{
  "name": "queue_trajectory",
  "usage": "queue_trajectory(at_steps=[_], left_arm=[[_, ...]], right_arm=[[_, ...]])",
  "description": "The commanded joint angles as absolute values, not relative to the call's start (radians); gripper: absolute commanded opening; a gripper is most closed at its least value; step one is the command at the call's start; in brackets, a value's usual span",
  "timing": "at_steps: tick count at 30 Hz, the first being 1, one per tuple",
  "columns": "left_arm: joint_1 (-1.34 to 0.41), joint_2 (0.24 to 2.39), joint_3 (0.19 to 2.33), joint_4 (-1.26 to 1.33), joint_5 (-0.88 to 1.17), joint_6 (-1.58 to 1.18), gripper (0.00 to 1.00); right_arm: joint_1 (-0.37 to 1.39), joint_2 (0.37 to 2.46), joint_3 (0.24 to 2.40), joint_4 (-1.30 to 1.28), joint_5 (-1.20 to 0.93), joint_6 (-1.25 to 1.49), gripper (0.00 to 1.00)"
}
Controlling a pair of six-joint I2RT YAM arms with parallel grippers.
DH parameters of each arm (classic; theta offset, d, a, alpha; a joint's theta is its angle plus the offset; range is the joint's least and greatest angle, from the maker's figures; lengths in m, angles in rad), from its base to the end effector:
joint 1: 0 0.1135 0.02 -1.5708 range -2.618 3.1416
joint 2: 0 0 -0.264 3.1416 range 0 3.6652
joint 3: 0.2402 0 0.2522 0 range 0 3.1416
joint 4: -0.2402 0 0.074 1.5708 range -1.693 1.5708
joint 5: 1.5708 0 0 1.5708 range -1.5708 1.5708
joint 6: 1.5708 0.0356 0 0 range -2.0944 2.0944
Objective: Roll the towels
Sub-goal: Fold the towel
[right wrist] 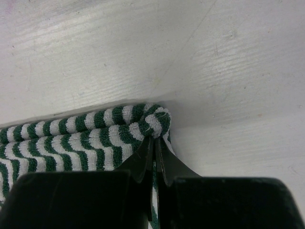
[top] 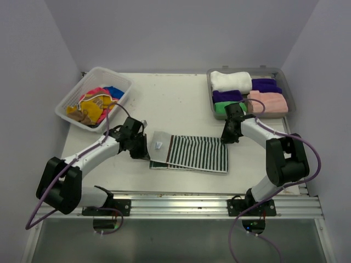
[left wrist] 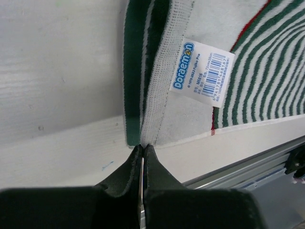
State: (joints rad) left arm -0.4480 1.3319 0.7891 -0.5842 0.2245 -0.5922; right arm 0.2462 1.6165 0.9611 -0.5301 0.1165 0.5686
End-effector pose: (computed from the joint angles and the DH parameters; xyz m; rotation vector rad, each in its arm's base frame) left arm 0.2173 -0.1132 0.1967 -0.1310 2.8056 -0.5895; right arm 0.2958 0.0701 0.1742 0.4709 2.7012 0.0651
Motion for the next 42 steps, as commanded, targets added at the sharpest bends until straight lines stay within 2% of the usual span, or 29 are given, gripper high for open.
queue_trajectory(at_steps=[1, 13, 14, 16, 17, 18, 19, 21, 24, 26, 28, 29, 30, 42], left_arm=[[-0.453, 1.324, 0.726, -0.598, 0.193, -0.62, 0.0], [-0.451, 1.319, 0.693, -0.587, 0.17, -0.647, 0.0], [-0.451, 1.318, 0.698, -0.597, 0.176, -0.646, 0.08], [-0.453, 1.316, 0.724, -0.612, 0.178, -0.635, 0.25], [-0.449, 1.312, 0.738, -0.632, 0.17, -0.634, 0.3], [-0.451, 1.305, 0.755, -0.643, 0.166, -0.63, 0.37], [-0.451, 1.286, 0.793, -0.65, 0.16, -0.63, 0.43], [-0.451, 1.266, 0.837, -0.669, 0.146, -0.626, 0.47], [-0.453, 1.273, 0.926, -0.658, 0.147, -0.623, 0.47], [-0.454, 1.308, 0.975, -0.622, 0.175, -0.621, 0.44], [-0.463, 1.369, 1.023, -0.604, 0.192, -0.624, 0.41], [-0.469, 1.391, 1.034, -0.585, 0.192, -0.627, 0.39], [-0.483, 1.429, 1.043, -0.571, 0.195, -0.635, 0.37], [-0.474, 1.756, 1.1, -0.433, 0.158, -0.618, 0.31]], right_arm=[[0.244, 1.618, 0.982, -0.526, 0.11, 0.577, 0.0], [0.242, 1.591, 0.968, -0.535, 0.126, 0.574, 0.01], [0.244, 1.588, 0.971, -0.537, 0.124, 0.574, 0.02], [0.242, 1.571, 0.974, -0.546, 0.124, 0.572, 0.13], [0.242, 1.562, 0.976, -0.551, 0.123, 0.571, 0.18], [0.242, 1.546, 0.977, -0.558, 0.123, 0.568, 0.28], [0.242, 1.519, 0.979, -0.574, 0.123, 0.565, 0.32], [0.244, 1.482, 0.98, -0.586, 0.127, 0.568, 0.44], [0.25, 1.43, 0.98, -0.595, 0.115, 0.581, 0.48], [0.267, 1.416, 0.983, -0.588, 0.112, 0.587, 0.44], [0.291, 1.422, 0.986, -0.583, 0.109, 0.594, 0.31], [0.301, 1.44, 0.989, -0.583, 0.109, 0.594, 0.19], [0.307, 1.451, 0.991, -0.583, 0.095, 0.597, 0.01], [0.318, 1.612, 0.896, -0.523, 0.121, 0.594, 0.0]])
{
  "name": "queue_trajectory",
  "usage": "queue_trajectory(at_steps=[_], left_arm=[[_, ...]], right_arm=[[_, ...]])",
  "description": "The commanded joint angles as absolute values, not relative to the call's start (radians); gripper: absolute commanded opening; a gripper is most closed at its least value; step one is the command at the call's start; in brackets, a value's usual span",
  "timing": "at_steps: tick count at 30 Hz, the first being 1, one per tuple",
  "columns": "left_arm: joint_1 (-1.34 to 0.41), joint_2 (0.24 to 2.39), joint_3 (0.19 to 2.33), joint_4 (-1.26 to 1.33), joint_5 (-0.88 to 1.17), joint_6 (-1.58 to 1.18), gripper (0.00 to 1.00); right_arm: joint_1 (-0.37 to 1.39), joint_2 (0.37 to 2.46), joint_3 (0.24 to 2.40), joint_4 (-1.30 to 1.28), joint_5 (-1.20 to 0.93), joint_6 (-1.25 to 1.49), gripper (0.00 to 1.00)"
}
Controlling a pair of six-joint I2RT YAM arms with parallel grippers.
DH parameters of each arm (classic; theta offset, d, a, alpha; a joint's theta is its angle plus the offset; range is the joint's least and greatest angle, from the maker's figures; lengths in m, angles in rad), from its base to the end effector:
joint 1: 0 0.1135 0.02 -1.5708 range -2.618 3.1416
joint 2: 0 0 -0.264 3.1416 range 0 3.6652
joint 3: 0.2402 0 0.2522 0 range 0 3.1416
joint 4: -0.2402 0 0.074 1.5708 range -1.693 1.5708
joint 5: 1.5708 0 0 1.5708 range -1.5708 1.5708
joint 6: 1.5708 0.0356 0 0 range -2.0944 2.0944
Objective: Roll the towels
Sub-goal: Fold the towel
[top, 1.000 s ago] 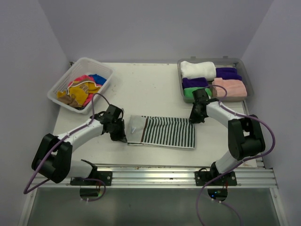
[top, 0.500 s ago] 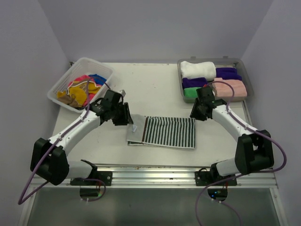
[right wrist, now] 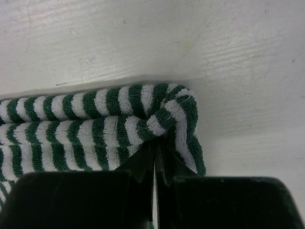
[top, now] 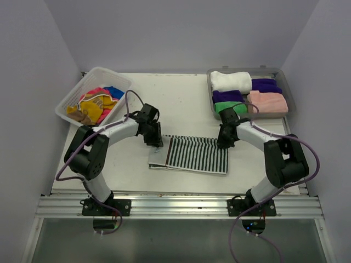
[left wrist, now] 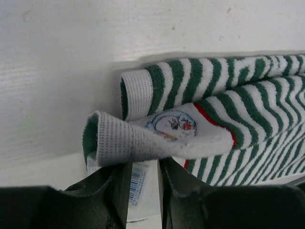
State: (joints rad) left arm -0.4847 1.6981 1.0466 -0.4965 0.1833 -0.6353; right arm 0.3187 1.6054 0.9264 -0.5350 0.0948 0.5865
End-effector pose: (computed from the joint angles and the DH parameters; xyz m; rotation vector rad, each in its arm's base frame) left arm 0.2884 -0.1592 0.1751 -0.1572 2.8259 -0.5429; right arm 0.2818 0.0894 0.1676 0.3944 2.7501 0.1005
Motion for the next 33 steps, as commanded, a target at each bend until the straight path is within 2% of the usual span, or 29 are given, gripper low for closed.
queue_trajectory(at_steps=[1, 5, 9, 13, 17, 19, 20, 22, 25, 28, 33], left_arm=[[-0.472, 1.778, 1.107, -0.437, 0.155, -0.615, 0.3], [-0.469, 1.888, 1.187, -0.477, 0.115, -0.592, 0.28], [-0.469, 2.044, 1.389, -0.523, 0.095, -0.563, 0.28], [-0.471, 2.173, 1.616, -0.572, 0.113, -0.537, 0.28], [-0.488, 2.256, 1.856, -0.696, 0.104, -0.502, 0.3], [-0.502, 2.228, 1.933, -0.73, 0.057, -0.474, 0.33], [-0.506, 2.203, 1.934, -0.739, 0.028, -0.466, 0.37], [-0.506, 2.113, 1.905, -0.739, 0.014, -0.451, 0.45], [-0.508, 2.007, 1.83, -0.735, 0.02, -0.451, 0.48], [-0.512, 1.918, 1.709, -0.707, 0.041, -0.472, 0.47], [-0.515, 1.816, 1.449, -0.624, 0.089, -0.524, 0.44]], right_arm=[[0.318, 1.603, 0.864, -0.514, 0.111, 0.6, 0.0], [0.342, 1.528, 0.76, -0.488, 0.095, 0.649, 0.0], [0.408, 1.41, 0.641, -0.491, 0.109, 0.765, 0.0], [0.601, 1.26, 0.496, -0.463, 0.069, 0.963, 0.0], [0.741, 1.137, 0.557, -0.538, 0.098, 1.046, 0.0], [0.742, 1.08, 0.654, -0.7, 0.225, 1.014, 0.04], [0.742, 1.062, 0.678, -0.73, 0.257, 0.999, 0.1], [0.739, 1.039, 0.712, -0.732, 0.311, 0.945, 0.13], [0.726, 1.136, 0.761, -0.706, 0.318, 0.881, 0.14], [0.726, 1.274, 0.823, -0.672, 0.287, 0.836, 0.08], [0.706, 1.414, 0.859, -0.601, 0.267, 0.755, 0.08]])
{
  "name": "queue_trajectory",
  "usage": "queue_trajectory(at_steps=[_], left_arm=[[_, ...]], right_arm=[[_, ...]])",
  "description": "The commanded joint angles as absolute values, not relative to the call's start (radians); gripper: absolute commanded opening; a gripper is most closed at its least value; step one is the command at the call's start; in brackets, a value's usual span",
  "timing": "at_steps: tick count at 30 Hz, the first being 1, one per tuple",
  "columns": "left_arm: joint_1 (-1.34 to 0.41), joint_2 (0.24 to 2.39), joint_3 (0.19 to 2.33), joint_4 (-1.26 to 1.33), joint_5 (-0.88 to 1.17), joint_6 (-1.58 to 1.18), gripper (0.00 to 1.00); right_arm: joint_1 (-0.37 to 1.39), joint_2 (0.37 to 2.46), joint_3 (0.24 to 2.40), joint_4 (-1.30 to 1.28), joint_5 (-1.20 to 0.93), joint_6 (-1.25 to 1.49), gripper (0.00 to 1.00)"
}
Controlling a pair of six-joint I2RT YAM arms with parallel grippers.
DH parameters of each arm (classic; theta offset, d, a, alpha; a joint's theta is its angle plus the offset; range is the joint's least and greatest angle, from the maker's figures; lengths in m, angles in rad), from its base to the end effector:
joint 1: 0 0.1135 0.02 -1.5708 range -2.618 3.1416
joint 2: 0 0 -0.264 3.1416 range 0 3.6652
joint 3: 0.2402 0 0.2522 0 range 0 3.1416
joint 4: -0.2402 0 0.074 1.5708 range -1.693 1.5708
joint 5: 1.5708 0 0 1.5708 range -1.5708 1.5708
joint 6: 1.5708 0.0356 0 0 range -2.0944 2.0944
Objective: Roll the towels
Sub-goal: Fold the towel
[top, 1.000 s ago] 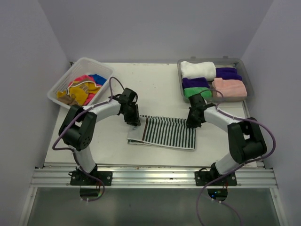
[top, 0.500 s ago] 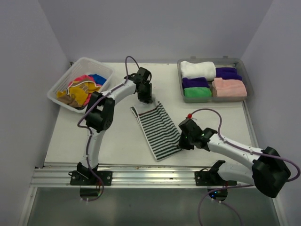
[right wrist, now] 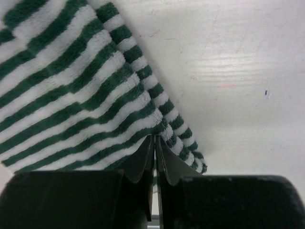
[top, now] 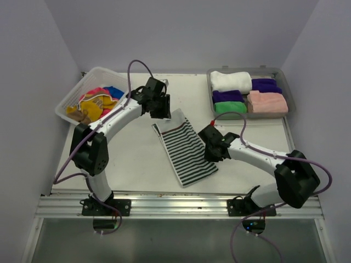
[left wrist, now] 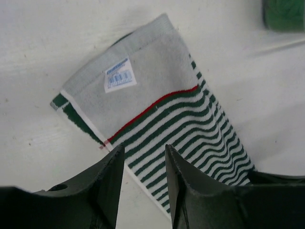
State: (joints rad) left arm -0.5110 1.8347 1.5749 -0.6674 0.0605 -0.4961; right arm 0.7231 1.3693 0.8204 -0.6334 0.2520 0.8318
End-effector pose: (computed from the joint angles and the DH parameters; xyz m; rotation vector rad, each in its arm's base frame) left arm 0.3537 -0.2008 0.2758 0.0450 2.5642 -0.4805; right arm 0.1922 0.1578 0.1951 0.2129 2.6804 0.1283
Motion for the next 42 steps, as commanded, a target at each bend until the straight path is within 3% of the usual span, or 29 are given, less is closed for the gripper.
queue_trajectory(at_steps=[1, 7, 16, 21, 24, 29, 42], left_arm=[[-0.515, 1.816, 1.424, -0.618, 0.098, -0.526, 0.43], [-0.514, 1.888, 1.33, -0.541, 0.11, -0.535, 0.41], [-0.512, 2.101, 1.528, -0.589, 0.065, -0.491, 0.4], [-0.505, 2.115, 1.69, -0.675, 0.009, -0.454, 0.4], [-0.503, 2.031, 1.687, -0.713, 0.003, -0.446, 0.42], [-0.505, 1.814, 1.547, -0.706, 0.055, -0.462, 0.49], [-0.566, 1.371, 0.968, -0.574, 0.218, -0.655, 0.48]], right_arm=[[0.692, 1.433, 0.858, -0.574, 0.261, 0.743, 0.08], [0.683, 1.5, 0.815, -0.519, 0.206, 0.726, 0.04], [0.781, 1.396, 0.623, -0.39, 0.143, 1.029, 0.03], [0.841, 1.358, 0.682, -0.458, 0.214, 1.066, 0.03], [0.841, 1.299, 0.755, -0.537, 0.282, 1.016, 0.09], [0.809, 1.318, 0.888, -0.569, 0.336, 0.893, 0.19], [0.669, 1.747, 1.095, -0.472, 0.195, 0.758, 0.07]])
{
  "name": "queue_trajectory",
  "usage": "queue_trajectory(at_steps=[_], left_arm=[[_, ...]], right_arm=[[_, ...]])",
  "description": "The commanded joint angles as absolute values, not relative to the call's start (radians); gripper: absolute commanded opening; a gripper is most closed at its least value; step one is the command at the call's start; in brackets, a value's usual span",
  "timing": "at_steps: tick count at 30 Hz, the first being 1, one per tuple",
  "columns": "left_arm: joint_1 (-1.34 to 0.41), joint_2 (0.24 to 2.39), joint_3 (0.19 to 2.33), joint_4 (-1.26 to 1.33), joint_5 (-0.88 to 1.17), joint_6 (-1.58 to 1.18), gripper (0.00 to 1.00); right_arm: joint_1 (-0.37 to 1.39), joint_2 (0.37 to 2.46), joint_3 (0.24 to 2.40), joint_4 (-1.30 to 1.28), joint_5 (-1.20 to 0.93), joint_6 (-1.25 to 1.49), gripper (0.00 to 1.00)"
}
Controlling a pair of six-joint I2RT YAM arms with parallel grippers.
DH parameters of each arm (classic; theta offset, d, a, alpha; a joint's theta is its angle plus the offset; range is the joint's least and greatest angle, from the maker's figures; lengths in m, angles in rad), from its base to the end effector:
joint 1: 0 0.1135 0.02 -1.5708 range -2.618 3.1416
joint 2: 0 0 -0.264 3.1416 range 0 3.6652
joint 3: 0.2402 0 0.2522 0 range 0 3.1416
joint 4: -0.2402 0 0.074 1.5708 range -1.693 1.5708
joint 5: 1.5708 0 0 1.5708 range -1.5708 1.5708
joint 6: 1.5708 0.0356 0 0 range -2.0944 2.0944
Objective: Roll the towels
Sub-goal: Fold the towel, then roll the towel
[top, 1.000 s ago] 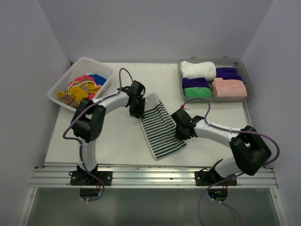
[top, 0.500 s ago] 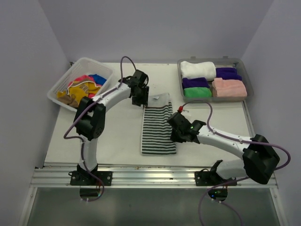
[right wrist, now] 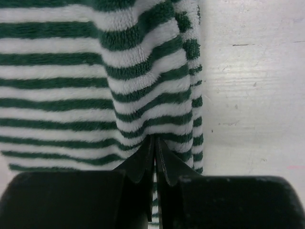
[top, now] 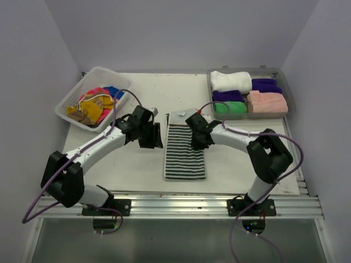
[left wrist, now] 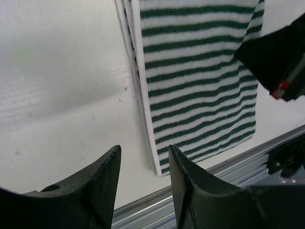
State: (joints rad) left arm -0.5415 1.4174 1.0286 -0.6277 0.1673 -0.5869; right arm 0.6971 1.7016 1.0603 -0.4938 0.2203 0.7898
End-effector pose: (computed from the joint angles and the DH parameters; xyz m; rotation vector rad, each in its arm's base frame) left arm 0.2425 -0.1528 0.2443 0.0031 2.6983 -0.6015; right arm 0.2599 0.2075 0.1782 0.1889 2.6629 0.1826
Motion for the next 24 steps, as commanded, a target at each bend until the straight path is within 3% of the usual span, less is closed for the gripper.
queue_trajectory(at_steps=[1, 4, 13, 20, 24], left_arm=[[-0.586, 1.362, 0.956, -0.58, 0.218, -0.661, 0.48], [-0.618, 1.329, 0.919, -0.592, 0.215, -0.681, 0.48], [-0.735, 1.262, 0.836, -0.571, 0.219, -0.779, 0.57], [-0.842, 1.33, 0.798, -0.393, 0.264, -0.865, 0.42], [-0.844, 1.387, 0.733, -0.328, 0.268, -0.865, 0.39]], right_arm=[[0.661, 1.778, 1.095, -0.471, 0.189, 0.758, 0.04], [0.655, 1.763, 1.086, -0.479, 0.183, 0.758, 0.03], [0.695, 1.344, 0.924, -0.546, 0.207, 0.776, 0.12], [0.813, 1.244, 0.795, -0.525, 0.155, 0.89, 0.12], [0.821, 1.278, 0.688, -0.457, 0.13, 0.919, 0.12]])
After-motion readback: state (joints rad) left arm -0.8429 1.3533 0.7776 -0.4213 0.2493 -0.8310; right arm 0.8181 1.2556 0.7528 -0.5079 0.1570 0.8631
